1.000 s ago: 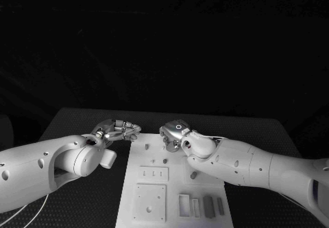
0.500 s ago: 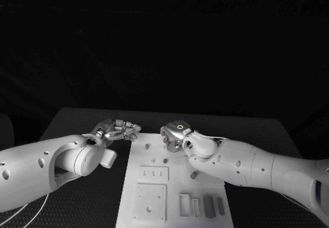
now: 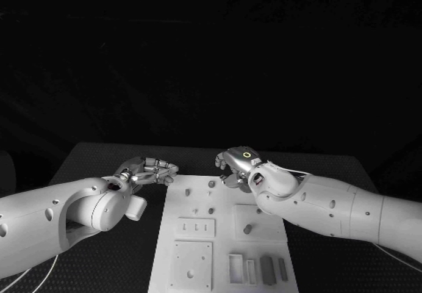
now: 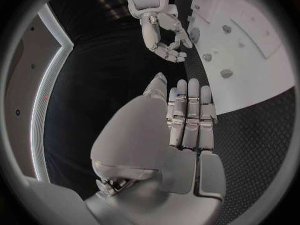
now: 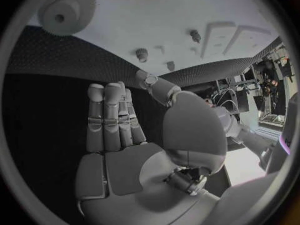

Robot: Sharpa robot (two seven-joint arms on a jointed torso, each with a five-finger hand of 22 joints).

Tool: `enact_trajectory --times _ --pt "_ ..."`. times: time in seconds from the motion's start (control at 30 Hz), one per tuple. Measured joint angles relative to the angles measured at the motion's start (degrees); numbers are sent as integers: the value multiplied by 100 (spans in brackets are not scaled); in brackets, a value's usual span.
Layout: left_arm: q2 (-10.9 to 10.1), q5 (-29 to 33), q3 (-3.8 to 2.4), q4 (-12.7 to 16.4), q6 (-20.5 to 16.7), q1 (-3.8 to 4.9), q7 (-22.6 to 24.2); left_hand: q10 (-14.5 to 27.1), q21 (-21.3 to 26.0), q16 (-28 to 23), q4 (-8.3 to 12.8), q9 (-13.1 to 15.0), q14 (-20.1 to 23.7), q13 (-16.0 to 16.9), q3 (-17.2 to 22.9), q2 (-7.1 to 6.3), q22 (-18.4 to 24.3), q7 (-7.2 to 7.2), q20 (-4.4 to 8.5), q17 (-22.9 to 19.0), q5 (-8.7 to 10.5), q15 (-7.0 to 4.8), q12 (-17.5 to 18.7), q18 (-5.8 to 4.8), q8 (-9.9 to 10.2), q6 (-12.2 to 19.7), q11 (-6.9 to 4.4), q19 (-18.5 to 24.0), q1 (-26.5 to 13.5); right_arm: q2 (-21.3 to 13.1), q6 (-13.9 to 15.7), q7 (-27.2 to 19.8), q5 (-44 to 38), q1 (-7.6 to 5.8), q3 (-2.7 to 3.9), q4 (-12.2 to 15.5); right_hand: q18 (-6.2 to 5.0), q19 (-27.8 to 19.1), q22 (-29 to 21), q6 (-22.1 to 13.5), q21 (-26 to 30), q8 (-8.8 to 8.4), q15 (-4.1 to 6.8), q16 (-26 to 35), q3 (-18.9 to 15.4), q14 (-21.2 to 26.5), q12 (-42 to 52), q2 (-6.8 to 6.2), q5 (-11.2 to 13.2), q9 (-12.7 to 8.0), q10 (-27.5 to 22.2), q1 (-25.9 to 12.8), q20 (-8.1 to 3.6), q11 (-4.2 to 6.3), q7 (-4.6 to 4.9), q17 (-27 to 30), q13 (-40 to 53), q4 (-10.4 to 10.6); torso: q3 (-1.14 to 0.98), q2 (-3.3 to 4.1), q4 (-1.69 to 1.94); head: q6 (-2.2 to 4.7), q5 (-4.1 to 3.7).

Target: Assemble the parts on the task board

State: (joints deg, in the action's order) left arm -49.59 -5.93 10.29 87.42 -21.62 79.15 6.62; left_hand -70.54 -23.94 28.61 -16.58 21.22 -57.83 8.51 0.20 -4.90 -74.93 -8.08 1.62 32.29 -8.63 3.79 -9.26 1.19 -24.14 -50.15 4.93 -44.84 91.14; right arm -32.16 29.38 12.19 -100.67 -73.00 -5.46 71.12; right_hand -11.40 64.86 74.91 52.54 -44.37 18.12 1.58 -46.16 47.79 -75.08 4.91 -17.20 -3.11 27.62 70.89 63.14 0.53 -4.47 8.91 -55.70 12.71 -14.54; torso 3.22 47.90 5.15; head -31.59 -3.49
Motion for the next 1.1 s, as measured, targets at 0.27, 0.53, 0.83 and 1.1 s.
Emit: enact_trajectory --times 0.27,0.53,0.83,1.1 --pt "-48 0 1 33 -2 0 0 0 0 0 0 6 0 0 0 0 1 0 0 6 0 0 0 0 0 0 0 0 0 -613 -318 -149 800 -186 87 284 -55 105 1 -50 -251 0 237 -266 -507 -34 806 2 23 18 602 -114 -103 236 -54 -127 796 -16 -3 -4 -34 48 -14" --pt "-48 0 1 28 -1 0 1 0 0 0 0 5 0 4 0 0 1 0 0 5 0 0 22 0 0 0 0 0 0 -835 -1083 -325 1212 -194 88 128 -103 61 8 -125 -734 -139 335 -879 -817 132 3719 19 -40 -8 -523 -101 -142 346 -136 -433 3354 94 -20 -1 -69 65 10" --pt "-5 0 4 -12 1 0 2 0 0 0 0 10 -21 3 0 0 2 0 0 11 0 21 22 0 0 0 0 0 0 -708 -1585 -479 1316 -191 87 -211 -87 -72 8 -195 -1530 -261 310 -1830 -1034 255 5770 39 -122 -70 -655 -122 -241 375 -116 -1059 4560 215 -26 8 -79 55 -6" --pt "-8 0 4 -26 2 0 1 0 0 0 0 10 -21 3 0 0 2 0 0 11 0 21 22 0 0 0 0 0 0 -686 -1772 -565 1337 -178 82 -298 -79 -103 8 -207 -1789 -261 310 -2009 -1111 256 6271 71 -287 -70 -674 -153 -267 379 -124 -1159 4725 245 -17 7 -71 39 -38"
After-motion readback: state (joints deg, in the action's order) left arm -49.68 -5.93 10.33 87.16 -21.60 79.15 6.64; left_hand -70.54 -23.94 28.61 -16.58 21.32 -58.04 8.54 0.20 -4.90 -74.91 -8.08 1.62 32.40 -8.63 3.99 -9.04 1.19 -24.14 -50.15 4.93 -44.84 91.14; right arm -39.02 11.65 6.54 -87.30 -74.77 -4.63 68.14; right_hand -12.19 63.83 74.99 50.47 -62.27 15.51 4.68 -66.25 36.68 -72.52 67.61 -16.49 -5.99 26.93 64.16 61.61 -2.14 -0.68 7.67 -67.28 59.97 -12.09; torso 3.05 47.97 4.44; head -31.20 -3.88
